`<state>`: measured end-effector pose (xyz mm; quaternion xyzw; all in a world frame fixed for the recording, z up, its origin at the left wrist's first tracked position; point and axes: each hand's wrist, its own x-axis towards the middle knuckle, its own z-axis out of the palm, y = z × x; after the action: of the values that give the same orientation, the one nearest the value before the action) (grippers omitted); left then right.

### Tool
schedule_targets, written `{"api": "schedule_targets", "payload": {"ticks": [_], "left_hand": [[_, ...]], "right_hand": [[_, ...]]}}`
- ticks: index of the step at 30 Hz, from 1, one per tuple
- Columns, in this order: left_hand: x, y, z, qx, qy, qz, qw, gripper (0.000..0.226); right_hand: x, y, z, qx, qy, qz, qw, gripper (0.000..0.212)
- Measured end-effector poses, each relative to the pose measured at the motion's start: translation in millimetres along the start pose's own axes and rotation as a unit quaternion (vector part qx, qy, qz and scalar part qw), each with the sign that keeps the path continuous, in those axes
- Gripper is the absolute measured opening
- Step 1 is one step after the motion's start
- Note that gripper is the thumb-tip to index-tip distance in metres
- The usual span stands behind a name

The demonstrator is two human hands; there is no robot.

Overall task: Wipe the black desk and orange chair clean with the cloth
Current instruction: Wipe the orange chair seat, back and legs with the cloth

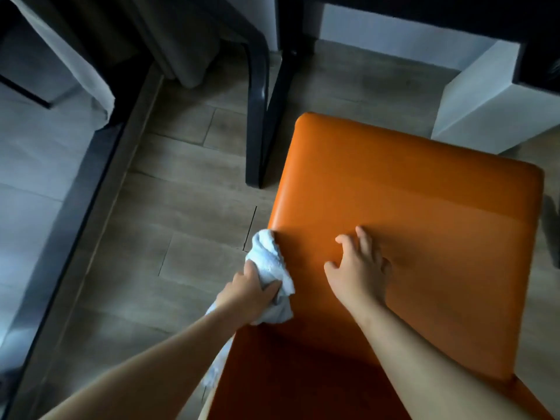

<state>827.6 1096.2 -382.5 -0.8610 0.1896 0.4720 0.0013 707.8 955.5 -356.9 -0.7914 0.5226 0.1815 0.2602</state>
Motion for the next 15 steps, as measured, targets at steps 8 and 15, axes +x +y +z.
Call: {"api": "schedule_targets", "payload": {"ticks": [8, 15], "left_hand": [[-49.7, -9.1, -21.7, 0.106, -0.079, 0.022, 0.991, 0.046], [-161.1, -27.5, -61.2, 0.153, -0.167, 0.078, 0.971, 0.038]], "right_hand": [[-49.4, -7.7, -6.3, 0.03, -0.068, 0.0, 0.997, 0.026], [-109.0, -21.0, -28.2, 0.032, -0.118, -0.05, 0.991, 0.017]]}}
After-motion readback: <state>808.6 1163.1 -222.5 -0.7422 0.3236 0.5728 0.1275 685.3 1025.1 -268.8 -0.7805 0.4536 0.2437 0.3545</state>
